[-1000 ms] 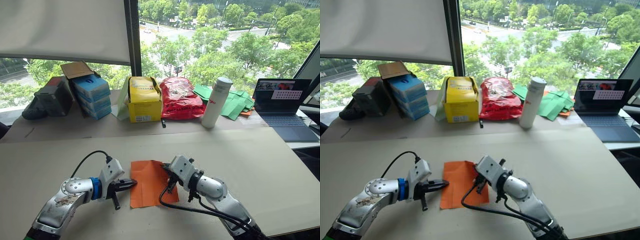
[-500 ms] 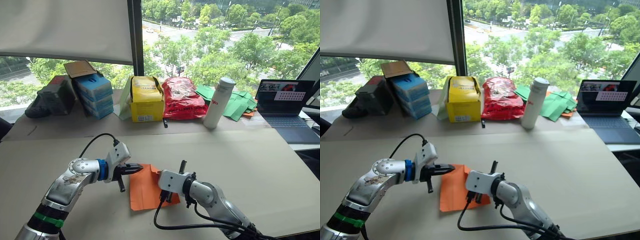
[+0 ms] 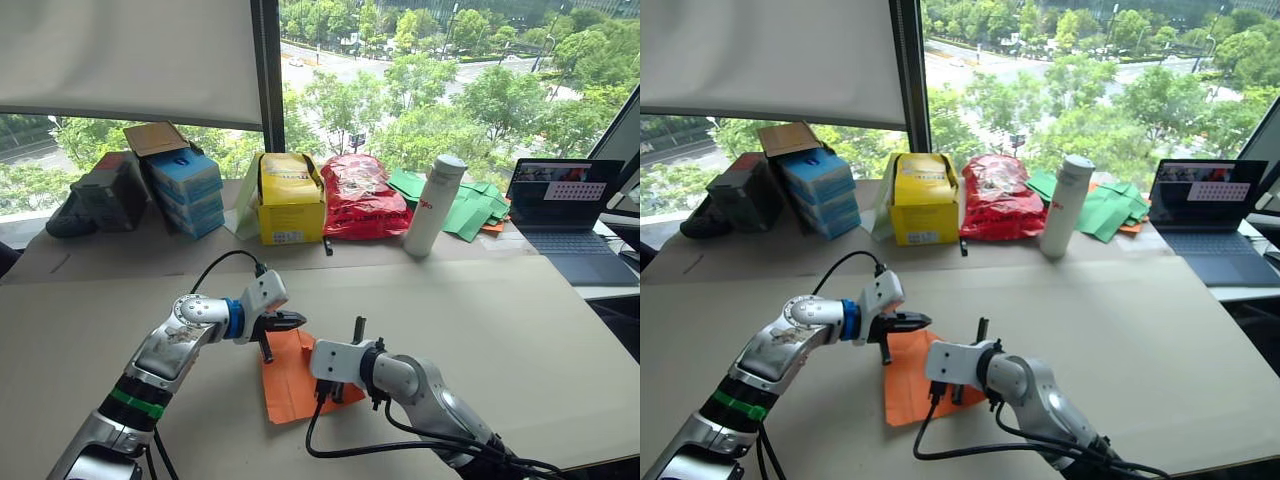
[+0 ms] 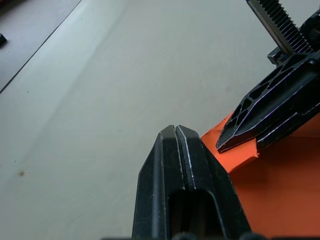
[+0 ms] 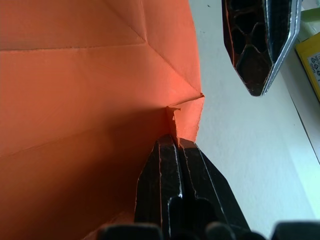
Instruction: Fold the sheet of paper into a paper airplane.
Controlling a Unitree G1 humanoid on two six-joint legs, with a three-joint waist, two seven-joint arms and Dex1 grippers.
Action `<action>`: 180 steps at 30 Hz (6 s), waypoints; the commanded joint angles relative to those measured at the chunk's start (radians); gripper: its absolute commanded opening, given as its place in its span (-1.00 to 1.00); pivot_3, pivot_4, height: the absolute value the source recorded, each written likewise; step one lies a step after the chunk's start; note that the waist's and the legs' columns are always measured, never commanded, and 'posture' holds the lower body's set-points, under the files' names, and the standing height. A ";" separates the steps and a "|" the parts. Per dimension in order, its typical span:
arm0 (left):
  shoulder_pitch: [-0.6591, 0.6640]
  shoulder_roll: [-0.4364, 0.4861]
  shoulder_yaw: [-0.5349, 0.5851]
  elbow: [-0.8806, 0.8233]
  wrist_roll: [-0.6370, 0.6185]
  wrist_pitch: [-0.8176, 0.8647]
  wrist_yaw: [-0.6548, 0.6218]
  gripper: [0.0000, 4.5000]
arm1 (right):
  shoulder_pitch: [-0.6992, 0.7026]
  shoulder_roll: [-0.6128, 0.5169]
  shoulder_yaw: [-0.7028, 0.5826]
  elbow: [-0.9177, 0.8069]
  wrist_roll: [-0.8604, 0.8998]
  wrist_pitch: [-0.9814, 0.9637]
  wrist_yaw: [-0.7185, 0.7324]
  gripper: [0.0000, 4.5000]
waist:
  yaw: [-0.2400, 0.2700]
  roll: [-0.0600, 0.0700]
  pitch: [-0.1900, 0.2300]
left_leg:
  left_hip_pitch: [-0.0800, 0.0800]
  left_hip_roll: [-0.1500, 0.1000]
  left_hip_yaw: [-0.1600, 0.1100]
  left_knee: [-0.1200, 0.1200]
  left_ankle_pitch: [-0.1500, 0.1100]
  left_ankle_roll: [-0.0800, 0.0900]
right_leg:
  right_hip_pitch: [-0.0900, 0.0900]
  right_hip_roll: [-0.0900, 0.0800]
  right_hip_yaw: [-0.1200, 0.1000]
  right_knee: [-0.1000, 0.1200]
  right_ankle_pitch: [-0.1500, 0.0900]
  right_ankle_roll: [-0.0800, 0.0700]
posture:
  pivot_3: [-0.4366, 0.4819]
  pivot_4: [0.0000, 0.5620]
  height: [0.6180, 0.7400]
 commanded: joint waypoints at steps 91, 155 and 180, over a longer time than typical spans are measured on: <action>0.064 -0.069 -0.088 0.162 0.263 -0.244 0.052 -1.00 | -0.090 0.044 -0.119 0.093 0.476 0.491 -0.010 -0.99 | 0.000 0.000 -0.004 | 0.004 0.000 0.000 0.001 -0.004 0.007 | 0.003 -0.003 0.001 0.001 0.000 0.000 | -0.05 -0.47 1.00; 0.048 -0.064 -0.035 0.144 0.246 -0.255 0.068 -1.00 | -0.054 0.029 -0.160 0.025 0.642 0.380 -0.005 -0.99 | 0.011 -0.001 -0.005 | 0.000 0.000 0.000 0.002 -0.006 0.010 | 0.002 -0.003 0.000 0.000 0.001 0.001 | -0.05 -0.47 1.00; 0.370 -0.262 0.744 -0.290 -0.602 0.769 0.421 0.40 | -0.057 0.052 -0.116 0.097 0.577 0.372 -0.041 -1.00 | -0.001 -0.003 -0.006 | 0.006 0.000 -0.002 -0.001 -0.001 0.000 | 0.004 -0.007 0.008 0.001 0.001 0.001 | -0.05 -0.47 1.00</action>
